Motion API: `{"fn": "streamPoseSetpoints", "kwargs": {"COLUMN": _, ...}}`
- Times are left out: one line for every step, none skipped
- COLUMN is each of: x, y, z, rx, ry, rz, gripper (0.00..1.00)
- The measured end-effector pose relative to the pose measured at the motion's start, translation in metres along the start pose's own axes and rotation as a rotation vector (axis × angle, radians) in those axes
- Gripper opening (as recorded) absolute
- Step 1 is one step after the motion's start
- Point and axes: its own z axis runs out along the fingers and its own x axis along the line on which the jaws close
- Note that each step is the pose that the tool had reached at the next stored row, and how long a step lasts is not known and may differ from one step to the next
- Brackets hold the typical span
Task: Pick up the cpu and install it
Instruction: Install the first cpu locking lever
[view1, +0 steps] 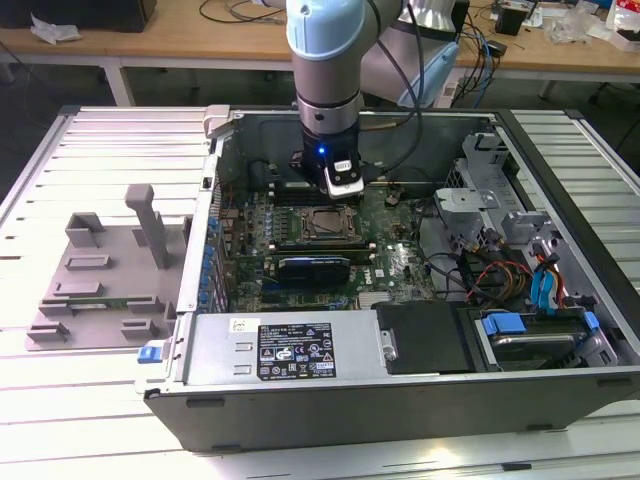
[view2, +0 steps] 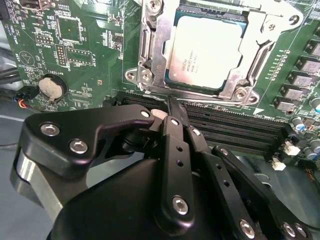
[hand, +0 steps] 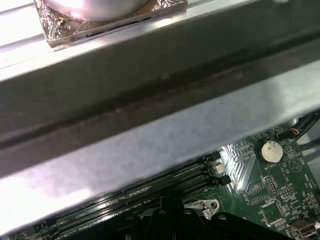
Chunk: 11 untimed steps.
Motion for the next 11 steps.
{"fn": "streamPoseSetpoints", "kwargs": {"x": 0.0, "y": -0.0003, "z": 0.0003, "rx": 0.0, "ry": -0.0005, "rz": 0.0, "gripper": 0.11}}
{"fn": "streamPoseSetpoints", "kwargs": {"x": -0.0001, "y": -0.0005, "z": 0.0005, "rx": -0.0003, "ry": -0.0007, "rz": 0.0, "gripper": 0.11}}
{"fn": "streamPoseSetpoints", "kwargs": {"x": -0.0002, "y": -0.0006, "z": 0.0005, "rx": -0.0003, "ry": -0.0007, "rz": 0.0, "gripper": 0.11}}
{"fn": "streamPoseSetpoints", "kwargs": {"x": -0.0004, "y": -0.0009, "z": 0.0005, "rx": -0.0002, "ry": -0.0009, "rz": 0.0, "gripper": 0.11}}
{"fn": "streamPoseSetpoints", "kwargs": {"x": -0.0004, "y": -0.0009, "z": 0.0, "rx": 0.0, "ry": -0.001, "rz": 0.0, "gripper": 0.11}}
{"fn": "streamPoseSetpoints", "kwargs": {"x": -0.0004, "y": -0.0008, "z": -0.0008, "rx": -0.0001, "ry": -0.0011, "rz": 0.0, "gripper": 0.11}}
{"fn": "streamPoseSetpoints", "kwargs": {"x": -0.0005, "y": -0.0004, "z": -0.0022, "rx": -0.0002, "ry": -0.001, "rz": 0.0, "gripper": 0.11}}
{"fn": "streamPoseSetpoints", "kwargs": {"x": -0.0008, "y": 0.0003, "z": -0.0061, "rx": -0.0001, "ry": -0.001, "rz": 0.0, "gripper": 0.11}}
{"fn": "streamPoseSetpoints", "kwargs": {"x": 0.0003, "y": -0.0001, "z": -0.0064, "rx": -0.001, "ry": -0.003, "rz": -0.001, "gripper": 0.11}}
{"fn": "streamPoseSetpoints", "kwargs": {"x": 0.0022, "y": -0.0008, "z": -0.0067, "rx": -0.002, "ry": -0.0057, "rz": -0.001, "gripper": 0.11}}
{"fn": "streamPoseSetpoints", "kwargs": {"x": 0.0034, "y": -0.0012, "z": -0.0068, "rx": -0.0027, "ry": -0.0075, "rz": -0.001, "gripper": 0.11}}
